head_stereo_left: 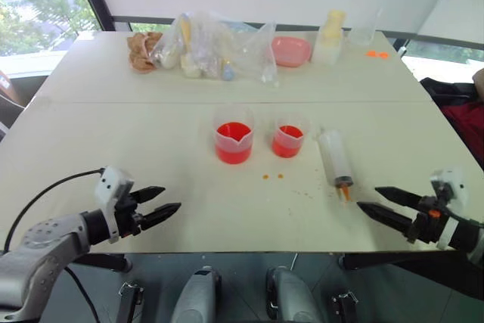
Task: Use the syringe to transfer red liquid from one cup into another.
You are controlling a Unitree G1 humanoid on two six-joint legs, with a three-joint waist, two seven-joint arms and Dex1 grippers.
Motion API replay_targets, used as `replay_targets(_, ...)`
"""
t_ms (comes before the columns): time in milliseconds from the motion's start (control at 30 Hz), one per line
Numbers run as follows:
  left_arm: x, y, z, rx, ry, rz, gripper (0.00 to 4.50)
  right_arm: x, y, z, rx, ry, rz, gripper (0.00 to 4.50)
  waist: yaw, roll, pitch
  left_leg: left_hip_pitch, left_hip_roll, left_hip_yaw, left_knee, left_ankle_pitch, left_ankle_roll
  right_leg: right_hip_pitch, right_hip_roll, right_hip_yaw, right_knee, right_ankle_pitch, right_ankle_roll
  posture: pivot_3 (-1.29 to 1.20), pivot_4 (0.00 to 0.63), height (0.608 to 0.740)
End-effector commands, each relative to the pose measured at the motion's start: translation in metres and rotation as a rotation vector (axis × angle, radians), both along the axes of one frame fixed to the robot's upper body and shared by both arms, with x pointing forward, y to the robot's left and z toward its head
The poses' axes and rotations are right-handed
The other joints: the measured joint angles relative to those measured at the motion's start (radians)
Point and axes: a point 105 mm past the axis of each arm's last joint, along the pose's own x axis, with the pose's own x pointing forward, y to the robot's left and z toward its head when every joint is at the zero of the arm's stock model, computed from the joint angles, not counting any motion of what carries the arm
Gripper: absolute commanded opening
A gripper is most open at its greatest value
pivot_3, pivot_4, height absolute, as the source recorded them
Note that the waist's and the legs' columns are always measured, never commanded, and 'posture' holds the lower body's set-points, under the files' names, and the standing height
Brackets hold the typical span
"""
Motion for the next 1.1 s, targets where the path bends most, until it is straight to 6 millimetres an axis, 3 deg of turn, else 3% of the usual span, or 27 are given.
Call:
replay_targets(33, 0.004, -0.006, 0.009, 0.012, -0.047, -0.035, 3.53, -0.001, 0.004, 0.005, -0.028, -0.021, 0.014, 4.39, 0.0, 0.0, 0.0, 0.0, 0.0, 0.0, 0.0, 0.0, 0.0, 0.0, 0.0, 0.0, 0.0, 0.0, 0.0, 0.0, 0.15, 0.74)
replay_targets(333, 0.006, -0.014, 0.01, 0.022, -0.064, -0.071, 3.53, -0.002, 0.006, -0.002, -0.047, 0.051, 0.013, 4.39, 0.0, 0.0, 0.0, 0.0, 0.0, 0.001, 0.0, 0.0, 0.0, -0.001, 0.001, 0.001, 0.0, 0.001, -0.001, 0.0, 0.15, 0.74)
replay_targets(433, 0.007, -0.014, 0.012, 0.027, -0.068, -0.086, 3.53, 0.006, -0.004, -0.004, -0.079, 0.066, -0.06, 4.39, 0.0, 0.0, 0.0, 0.0, 0.0, 0.001, 0.0, 0.0, 0.0, -0.001, 0.001, 0.001, 0.0, 0.0, -0.001, 0.0, 0.15, 0.74)
replay_targets(733, 0.02, -0.013, 0.024, 0.052, -0.101, -0.125, 3.53, 0.015, -0.004, 0.016, -0.109, 0.056, -0.052, 4.39, -0.001, -0.001, 0.0, -0.002, 0.0, 0.002, 0.001, 0.0, 0.0, -0.002, 0.001, 0.001, 0.0, 0.001, -0.001, 0.0, 0.15, 0.74)
replay_targets(900, 0.009, -0.016, 0.058, 0.179, -0.118, -0.313, 3.53, 0.054, -0.005, 0.063, -0.322, 0.054, -0.062, 4.39, -0.014, 0.0, 0.001, -0.009, 0.001, 0.006, 0.004, 0.0, 0.001, -0.012, 0.001, 0.002, 0.003, 0.002, -0.003, 0.0, 0.15, 0.74)
replay_targets(1000, 0.015, -0.017, 0.087, 0.189, -0.19, -0.356, 3.53, 0.081, 0.009, 0.087, -0.26, 0.133, -0.025, 4.39, -0.024, 0.0, 0.001, -0.011, 0.002, 0.011, 0.004, 0.0, 0.001, -0.015, 0.002, 0.002, 0.004, 0.004, -0.005, 0.0, 0.15, 0.74)
replay_targets(1100, 0.021, -0.022, 0.105, 0.177, -0.259, -0.373, 3.53, 0.106, 0.018, 0.099, -0.189, 0.202, -0.032, 4.39, -0.026, -0.001, 0.001, -0.013, 0.002, 0.011, 0.002, 0.0, 0.001, -0.017, 0.003, 0.002, 0.003, 0.004, -0.005, 0.0, 0.15, 0.74)
